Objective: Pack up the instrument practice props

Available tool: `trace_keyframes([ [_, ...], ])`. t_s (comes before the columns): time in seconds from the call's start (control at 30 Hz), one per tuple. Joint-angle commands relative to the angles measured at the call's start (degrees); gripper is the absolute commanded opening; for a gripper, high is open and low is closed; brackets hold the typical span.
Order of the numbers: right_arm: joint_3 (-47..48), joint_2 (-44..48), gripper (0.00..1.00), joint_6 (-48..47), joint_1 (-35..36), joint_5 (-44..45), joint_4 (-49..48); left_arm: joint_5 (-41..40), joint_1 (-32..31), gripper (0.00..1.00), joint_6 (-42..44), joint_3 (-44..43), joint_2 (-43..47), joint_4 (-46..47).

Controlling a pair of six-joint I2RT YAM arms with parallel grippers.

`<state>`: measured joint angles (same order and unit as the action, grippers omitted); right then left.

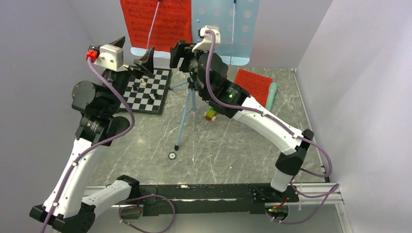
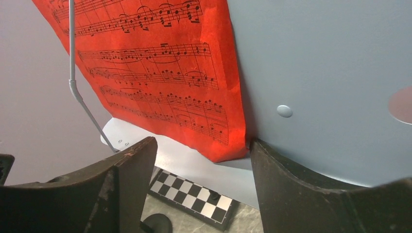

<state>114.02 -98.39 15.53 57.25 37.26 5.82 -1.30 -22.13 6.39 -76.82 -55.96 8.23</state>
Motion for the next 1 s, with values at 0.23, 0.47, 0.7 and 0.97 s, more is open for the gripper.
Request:
trace_keyframes([
  [0.23, 4.83, -2.24, 0.52, -1.11, -0.83, 1.07, -0.74, 0.77, 0.19, 0.95, 0.31, 1.05, 2.17, 2.49],
  [0.47, 3.56, -1.51, 0.33, -1.35, -0.74, 0.98, -1.16, 0.41, 0.18, 0.95, 1.02, 0.89, 1.96, 2.82],
  [0.7, 3.04, -0.38, 0.17, -2.38, -0.41, 0.54, -0.73, -0.6, 0.18, 0.96, 2.09, -0.35, 0.29, 4.05],
  [0.97, 3.06, 1.01, 0.0, -3.36, -0.03, -0.4, 1.42, -0.42, 0.17, 0.95, 3.22, -3.82, -3.77, 5.51],
])
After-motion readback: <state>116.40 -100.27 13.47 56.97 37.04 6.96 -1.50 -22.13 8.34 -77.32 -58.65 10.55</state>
